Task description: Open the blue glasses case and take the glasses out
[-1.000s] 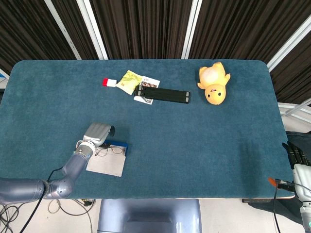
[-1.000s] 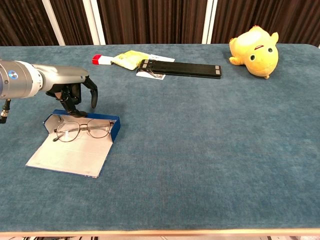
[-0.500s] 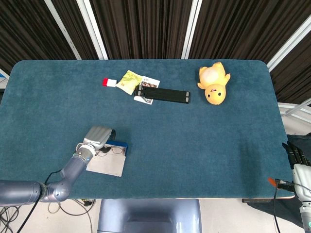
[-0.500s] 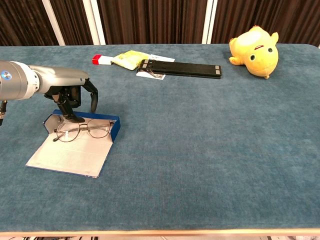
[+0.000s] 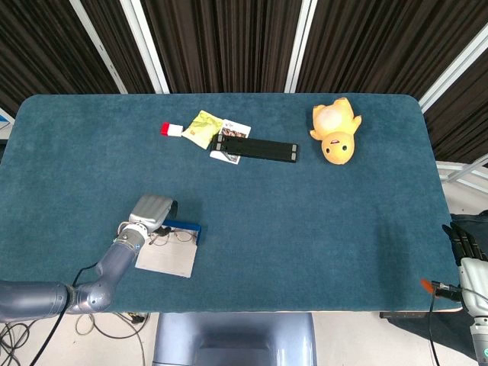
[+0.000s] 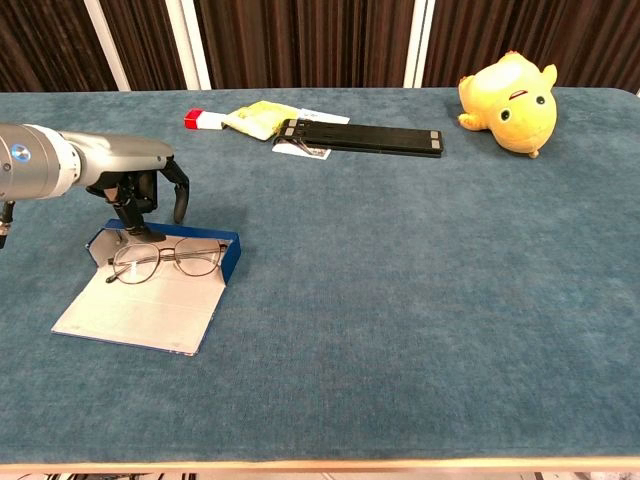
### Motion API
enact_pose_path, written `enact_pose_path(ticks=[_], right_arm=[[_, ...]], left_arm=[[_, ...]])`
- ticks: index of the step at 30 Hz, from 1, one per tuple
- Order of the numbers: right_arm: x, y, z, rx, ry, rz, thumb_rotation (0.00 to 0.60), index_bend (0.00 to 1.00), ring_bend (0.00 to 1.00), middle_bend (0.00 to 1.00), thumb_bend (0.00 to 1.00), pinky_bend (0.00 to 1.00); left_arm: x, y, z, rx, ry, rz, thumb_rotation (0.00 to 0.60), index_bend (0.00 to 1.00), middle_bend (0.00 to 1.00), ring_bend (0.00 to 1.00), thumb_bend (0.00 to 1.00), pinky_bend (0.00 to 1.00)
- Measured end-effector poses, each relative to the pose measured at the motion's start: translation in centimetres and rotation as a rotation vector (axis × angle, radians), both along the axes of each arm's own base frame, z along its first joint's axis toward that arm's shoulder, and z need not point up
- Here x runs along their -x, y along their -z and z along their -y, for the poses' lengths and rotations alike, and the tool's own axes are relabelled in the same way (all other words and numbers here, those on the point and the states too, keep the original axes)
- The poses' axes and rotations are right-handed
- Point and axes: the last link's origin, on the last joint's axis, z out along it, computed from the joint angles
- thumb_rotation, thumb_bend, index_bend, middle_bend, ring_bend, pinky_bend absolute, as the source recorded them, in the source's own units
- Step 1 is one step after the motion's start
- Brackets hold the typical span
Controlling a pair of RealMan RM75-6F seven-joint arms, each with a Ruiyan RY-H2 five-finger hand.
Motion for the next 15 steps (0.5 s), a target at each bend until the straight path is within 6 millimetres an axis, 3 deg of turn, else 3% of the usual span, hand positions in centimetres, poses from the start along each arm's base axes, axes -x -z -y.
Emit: enact_pose_path(ticks=[15], right_arm=[[-0.03,0.02,0.02,0.0,0.001,0.0,0.6,0.0,0.0,0.0,0.16,0.2]], left_arm=[[0.1,0.41,-0.04,0.005,-0.005,0.0,0.6,0.58,0.98,0.85,0.31,0.92]])
